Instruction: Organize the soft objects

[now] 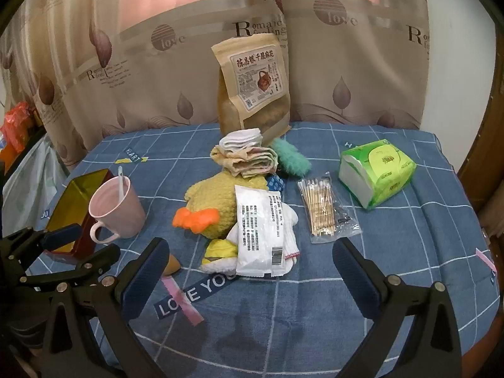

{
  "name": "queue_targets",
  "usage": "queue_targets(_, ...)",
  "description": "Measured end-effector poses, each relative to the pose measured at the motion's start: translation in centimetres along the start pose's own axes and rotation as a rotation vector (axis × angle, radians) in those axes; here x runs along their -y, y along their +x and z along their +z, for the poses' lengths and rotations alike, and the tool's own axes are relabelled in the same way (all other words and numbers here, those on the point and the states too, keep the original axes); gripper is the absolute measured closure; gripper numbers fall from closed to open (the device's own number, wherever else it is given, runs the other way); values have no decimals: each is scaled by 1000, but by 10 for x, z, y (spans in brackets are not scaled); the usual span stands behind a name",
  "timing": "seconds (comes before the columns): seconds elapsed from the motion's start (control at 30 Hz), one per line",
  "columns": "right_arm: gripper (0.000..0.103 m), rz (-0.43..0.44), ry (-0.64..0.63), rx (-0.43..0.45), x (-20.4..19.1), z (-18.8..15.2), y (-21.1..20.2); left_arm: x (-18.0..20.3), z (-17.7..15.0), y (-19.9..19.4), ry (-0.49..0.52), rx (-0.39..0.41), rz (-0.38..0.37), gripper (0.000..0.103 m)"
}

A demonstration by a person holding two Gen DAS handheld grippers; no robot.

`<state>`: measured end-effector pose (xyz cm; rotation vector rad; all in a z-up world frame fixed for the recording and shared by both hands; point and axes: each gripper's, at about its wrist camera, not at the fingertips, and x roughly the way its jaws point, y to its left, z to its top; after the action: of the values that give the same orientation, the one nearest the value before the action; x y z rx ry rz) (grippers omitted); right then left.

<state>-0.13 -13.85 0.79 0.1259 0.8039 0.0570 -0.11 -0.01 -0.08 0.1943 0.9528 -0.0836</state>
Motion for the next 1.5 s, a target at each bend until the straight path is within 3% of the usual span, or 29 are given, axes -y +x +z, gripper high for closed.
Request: queue_targets(1.5,0,29,0,-13,-6,-2,2,-2,-3,3,1,-7,2,41)
